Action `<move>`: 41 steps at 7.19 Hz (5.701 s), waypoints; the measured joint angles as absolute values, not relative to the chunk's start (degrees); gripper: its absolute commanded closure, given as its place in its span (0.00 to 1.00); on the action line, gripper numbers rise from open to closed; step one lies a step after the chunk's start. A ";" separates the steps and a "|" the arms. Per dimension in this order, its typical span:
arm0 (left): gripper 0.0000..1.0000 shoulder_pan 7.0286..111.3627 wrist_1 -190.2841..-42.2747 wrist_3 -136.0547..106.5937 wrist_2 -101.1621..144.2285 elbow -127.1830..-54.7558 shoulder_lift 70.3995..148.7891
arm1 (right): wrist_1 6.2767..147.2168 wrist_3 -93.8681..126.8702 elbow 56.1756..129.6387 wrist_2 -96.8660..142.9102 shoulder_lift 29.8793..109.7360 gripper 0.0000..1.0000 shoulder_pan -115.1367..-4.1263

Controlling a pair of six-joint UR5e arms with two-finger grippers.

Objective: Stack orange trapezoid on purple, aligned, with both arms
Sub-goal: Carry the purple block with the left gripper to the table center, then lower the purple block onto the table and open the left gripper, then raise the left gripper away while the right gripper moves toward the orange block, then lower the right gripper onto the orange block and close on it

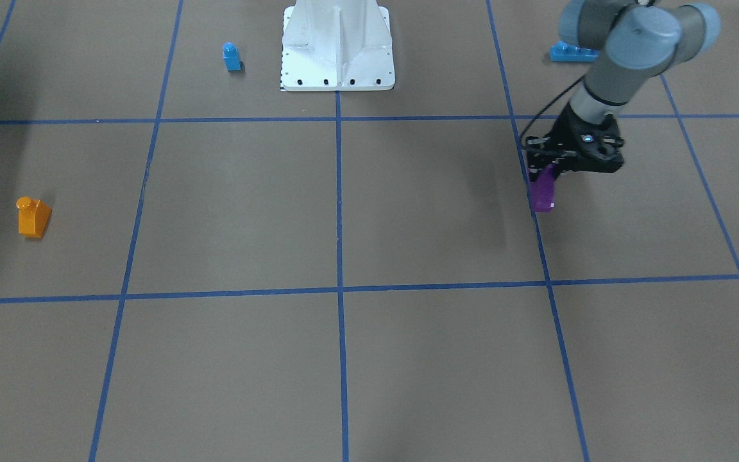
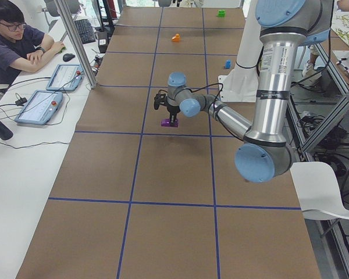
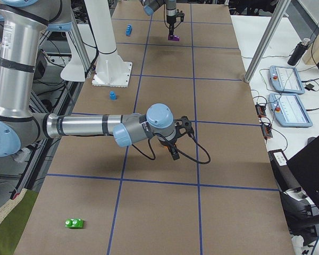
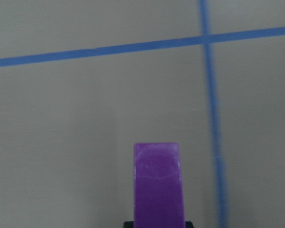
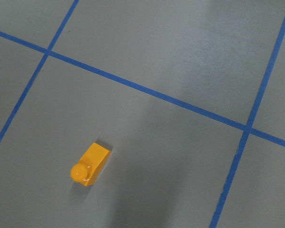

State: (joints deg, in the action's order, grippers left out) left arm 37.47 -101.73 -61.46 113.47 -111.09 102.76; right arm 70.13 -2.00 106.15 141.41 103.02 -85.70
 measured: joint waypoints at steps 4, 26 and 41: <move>1.00 27.01 -85.61 -72.03 106.11 -97.47 131.54 | 70.14 -1.94 106.17 141.48 102.92 0.00 -85.14; 0.01 28.92 -86.66 -63.16 104.81 -100.15 131.95 | 70.07 4.53 107.44 140.79 102.79 0.00 -82.58; 0.01 64.06 -81.30 -2.63 126.74 -118.15 97.87 | 46.83 54.22 97.79 112.77 99.79 0.32 -50.64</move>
